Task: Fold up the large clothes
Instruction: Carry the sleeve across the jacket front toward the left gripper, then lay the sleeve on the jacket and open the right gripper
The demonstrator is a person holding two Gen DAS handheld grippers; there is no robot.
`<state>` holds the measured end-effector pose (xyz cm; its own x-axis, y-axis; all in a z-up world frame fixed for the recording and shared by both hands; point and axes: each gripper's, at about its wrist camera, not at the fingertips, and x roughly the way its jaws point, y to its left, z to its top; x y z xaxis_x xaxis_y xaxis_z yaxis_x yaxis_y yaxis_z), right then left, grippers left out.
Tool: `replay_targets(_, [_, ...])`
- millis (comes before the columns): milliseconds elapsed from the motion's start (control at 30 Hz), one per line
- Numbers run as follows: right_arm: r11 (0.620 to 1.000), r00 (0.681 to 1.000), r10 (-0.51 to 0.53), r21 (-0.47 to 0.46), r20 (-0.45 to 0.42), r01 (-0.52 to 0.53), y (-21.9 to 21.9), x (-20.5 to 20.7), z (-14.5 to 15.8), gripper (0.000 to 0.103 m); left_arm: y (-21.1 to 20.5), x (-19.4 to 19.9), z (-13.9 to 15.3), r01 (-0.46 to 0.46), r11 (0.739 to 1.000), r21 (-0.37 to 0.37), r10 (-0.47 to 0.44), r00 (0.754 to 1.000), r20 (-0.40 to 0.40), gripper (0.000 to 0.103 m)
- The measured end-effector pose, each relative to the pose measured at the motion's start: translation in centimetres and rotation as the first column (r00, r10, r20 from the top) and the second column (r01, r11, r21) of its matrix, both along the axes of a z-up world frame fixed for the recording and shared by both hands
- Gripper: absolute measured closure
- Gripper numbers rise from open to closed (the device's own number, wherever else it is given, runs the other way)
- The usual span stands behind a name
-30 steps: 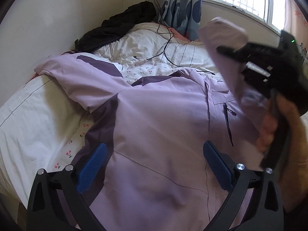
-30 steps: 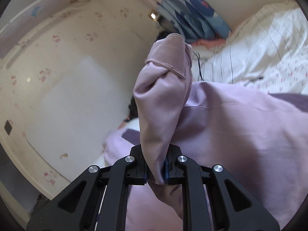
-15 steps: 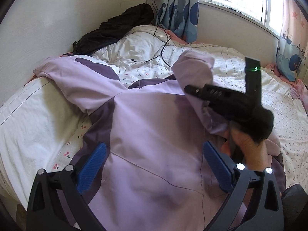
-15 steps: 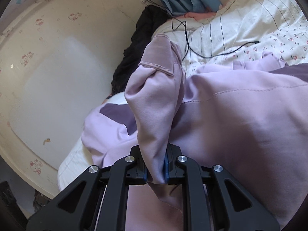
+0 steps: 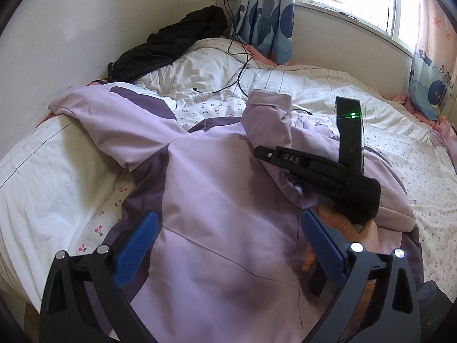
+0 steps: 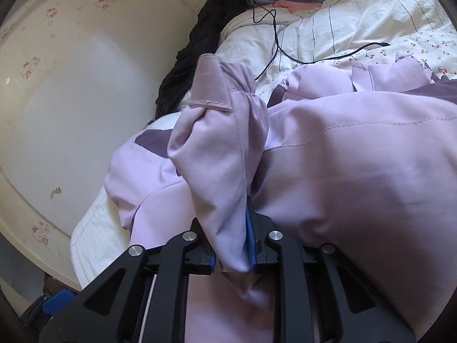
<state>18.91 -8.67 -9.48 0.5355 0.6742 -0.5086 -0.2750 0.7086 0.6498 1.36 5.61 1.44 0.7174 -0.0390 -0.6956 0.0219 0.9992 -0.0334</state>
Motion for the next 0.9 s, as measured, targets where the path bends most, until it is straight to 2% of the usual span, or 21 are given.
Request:
replay_targets(67, [1.0, 1.0, 0.023, -0.018, -0.005, -0.023, 0.8, 0.1, 0.0, 0.063, 0.0, 0.0, 0.0, 0.0, 1.0, -0.001, 0.0, 1.0, 0.0, 0.006])
replay_targets(267, [0.984, 0.994, 0.111, -0.139, 0.001, -0.11, 4.3, -0.3, 0.0, 0.029, 0.0, 0.1, 0.0, 0.006, 1.0, -0.011, -0.006, 1.0, -0.008, 0.006])
replay_targets(433, [0.967, 0.982, 0.182, -0.173, -0.044, -0.187, 6.2, 0.0, -0.1, 0.013, 0.6, 0.4, -0.2, -0.004, 0.999, -0.041, 0.004, 1.0, -0.023, 0.006])
replay_targets(567, [0.962, 0.967, 0.248, -0.103, -0.062, -0.253, 5.9, -0.2, 0.2, 0.011, 0.8, 0.7, -0.3, -0.018, 0.999, -0.037, 0.017, 1.0, -0.022, 0.006])
replay_targets(700, [0.965, 0.963, 0.262, 0.001, -0.068, -0.262, 3.9, -0.8, 1.0, 0.011, 0.5, 0.6, -0.2, -0.009, 1.0, -0.026, 0.009, 1.0, -0.017, 0.006])
replay_targets(800, [0.978, 0.978, 0.209, 0.023, 0.017, -0.209, 1.1, -2.7, 3.2, 0.011, 0.2, 0.4, -0.2, -0.005, 1.0, -0.005, 0.005, 1.0, -0.01, 0.006])
replay_targets(867, [0.993, 0.986, 0.118, -0.005, 0.12, -0.118, -2.3, -5.1, 5.6, 0.01, 0.2, 0.5, -0.2, -0.005, 1.0, -0.006, 0.005, 1.0, -0.01, 0.006])
replay_targets(900, [0.997, 0.987, 0.069, -0.024, 0.144, -0.067, -3.7, -6.0, 6.2, 0.01, 0.2, 0.6, -0.2, -0.005, 1.0, -0.008, 0.004, 1.0, -0.012, 0.006])
